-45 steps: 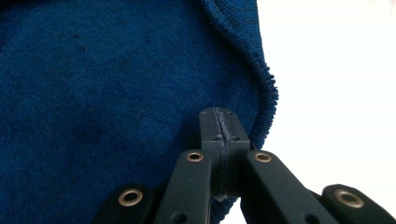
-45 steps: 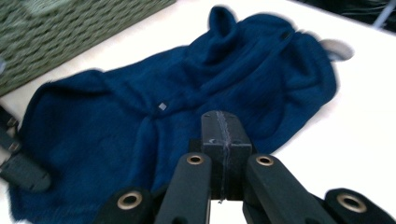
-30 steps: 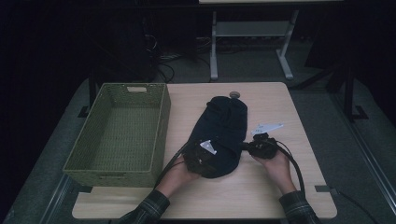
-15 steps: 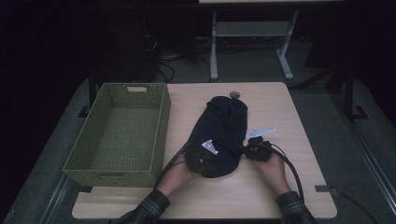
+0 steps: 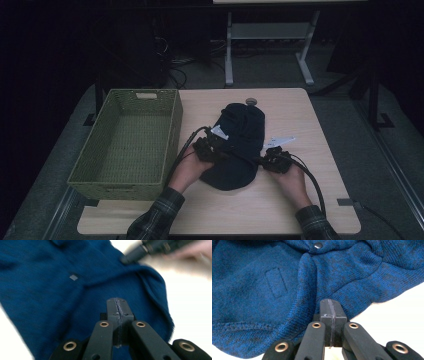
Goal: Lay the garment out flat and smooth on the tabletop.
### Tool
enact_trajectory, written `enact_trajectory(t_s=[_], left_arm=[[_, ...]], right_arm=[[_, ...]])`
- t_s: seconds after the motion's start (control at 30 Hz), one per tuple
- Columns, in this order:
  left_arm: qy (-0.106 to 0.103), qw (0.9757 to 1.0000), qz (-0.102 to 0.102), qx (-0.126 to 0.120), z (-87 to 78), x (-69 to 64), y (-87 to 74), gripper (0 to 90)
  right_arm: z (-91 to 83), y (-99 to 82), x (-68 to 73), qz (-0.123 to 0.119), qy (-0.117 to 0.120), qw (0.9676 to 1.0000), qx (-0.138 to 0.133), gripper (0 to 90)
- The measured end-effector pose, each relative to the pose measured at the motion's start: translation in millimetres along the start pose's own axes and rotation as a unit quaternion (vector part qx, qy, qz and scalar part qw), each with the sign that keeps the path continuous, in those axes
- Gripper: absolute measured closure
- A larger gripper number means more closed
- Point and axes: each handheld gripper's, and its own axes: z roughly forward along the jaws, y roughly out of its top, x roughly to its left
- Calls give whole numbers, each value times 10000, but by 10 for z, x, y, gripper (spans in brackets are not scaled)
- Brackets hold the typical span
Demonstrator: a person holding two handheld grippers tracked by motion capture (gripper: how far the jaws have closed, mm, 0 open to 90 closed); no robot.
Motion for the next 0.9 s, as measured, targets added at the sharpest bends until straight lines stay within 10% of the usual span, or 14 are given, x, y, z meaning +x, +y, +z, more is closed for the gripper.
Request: enact_trajectory(t_s=[0.3,0.47,0.7,0.9], left_arm=[[788,9958,-468,78,73,426,154,900],[1244,9872,-851,525,256,628,87,900],[1314,9826,-1039,801,396,704,9,900],[1186,9833,-1126,798,431,710,-47,900]], right_arm=[[4,1,4,-67,-29,10000,-14,898],[3,3,7,-93,-31,10000,-3,899],[-1,4,10,-117,-43,9999,18,899],[-12,9,9,-128,-55,9999,68,899]])
